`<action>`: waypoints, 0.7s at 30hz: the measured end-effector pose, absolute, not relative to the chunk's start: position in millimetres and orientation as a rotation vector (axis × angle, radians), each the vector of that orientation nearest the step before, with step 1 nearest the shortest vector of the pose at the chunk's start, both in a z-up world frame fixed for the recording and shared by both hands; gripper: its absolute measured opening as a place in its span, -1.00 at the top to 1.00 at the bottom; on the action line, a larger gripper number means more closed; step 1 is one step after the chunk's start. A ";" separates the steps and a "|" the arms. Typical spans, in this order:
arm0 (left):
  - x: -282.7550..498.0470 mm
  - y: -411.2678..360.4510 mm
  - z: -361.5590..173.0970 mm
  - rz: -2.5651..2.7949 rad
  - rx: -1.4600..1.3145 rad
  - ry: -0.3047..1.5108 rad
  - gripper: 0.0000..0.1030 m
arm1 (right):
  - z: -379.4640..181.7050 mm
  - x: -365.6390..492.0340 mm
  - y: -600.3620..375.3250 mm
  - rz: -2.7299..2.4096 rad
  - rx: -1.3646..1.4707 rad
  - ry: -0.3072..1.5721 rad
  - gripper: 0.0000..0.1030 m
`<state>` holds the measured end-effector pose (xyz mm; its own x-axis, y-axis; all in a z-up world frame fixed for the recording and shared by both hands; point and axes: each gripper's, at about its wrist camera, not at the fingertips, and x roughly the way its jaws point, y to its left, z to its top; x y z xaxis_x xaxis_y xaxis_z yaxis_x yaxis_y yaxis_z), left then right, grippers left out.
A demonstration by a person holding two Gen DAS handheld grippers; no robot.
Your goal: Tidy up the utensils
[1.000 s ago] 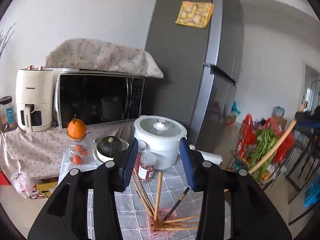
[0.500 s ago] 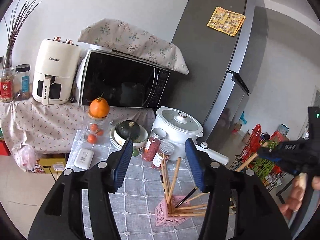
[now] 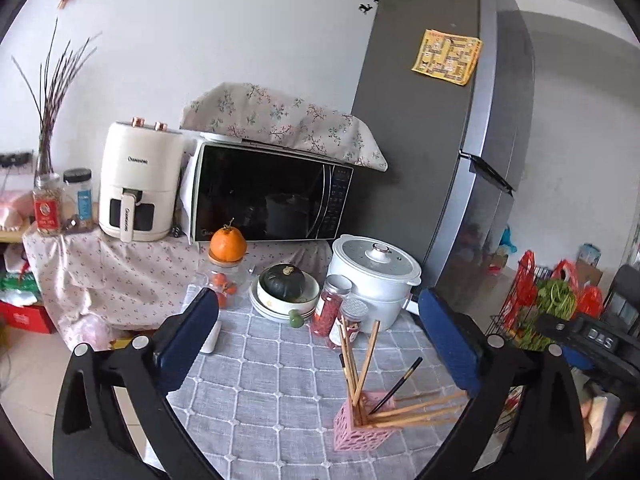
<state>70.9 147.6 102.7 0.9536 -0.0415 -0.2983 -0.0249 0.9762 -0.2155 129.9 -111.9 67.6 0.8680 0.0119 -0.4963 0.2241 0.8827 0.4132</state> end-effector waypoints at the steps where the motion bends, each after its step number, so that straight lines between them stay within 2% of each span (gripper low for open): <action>1: 63.6 141.0 101.6 0.010 -0.190 0.308 -0.86 | 63.3 113.5 -113.5 -0.167 0.464 0.486 -0.72; 4: 45.8 124.0 95.5 0.056 -0.115 0.303 -0.86 | 48.2 82.0 -116.3 -0.254 0.414 0.468 -0.85; 9: 16.0 108.8 83.1 0.062 -0.076 0.277 -0.86 | 12.9 40.5 -141.4 -0.315 0.464 0.481 -0.87; 13: 0.7 129.8 82.1 -0.017 -0.262 0.244 -0.86 | -42.6 76.0 -193.8 0.002 0.910 0.721 -0.87; 14: 1.2 136.1 83.2 -0.040 -0.303 0.242 -0.86 | -73.2 99.7 -208.4 0.161 1.129 0.808 -0.87; 16: 3.5 143.8 84.3 -0.070 -0.331 0.237 -0.86 | -120.0 132.1 -221.8 0.278 1.396 0.879 -0.87; 18: 3.9 153.7 82.1 -0.080 -0.349 0.226 -0.86 | -150.0 155.7 -231.0 0.254 1.496 0.879 -0.87; 21: 6.2 163.3 76.5 -0.099 -0.356 0.233 -0.86 | -176.2 188.4 -232.3 0.185 1.503 0.896 -0.87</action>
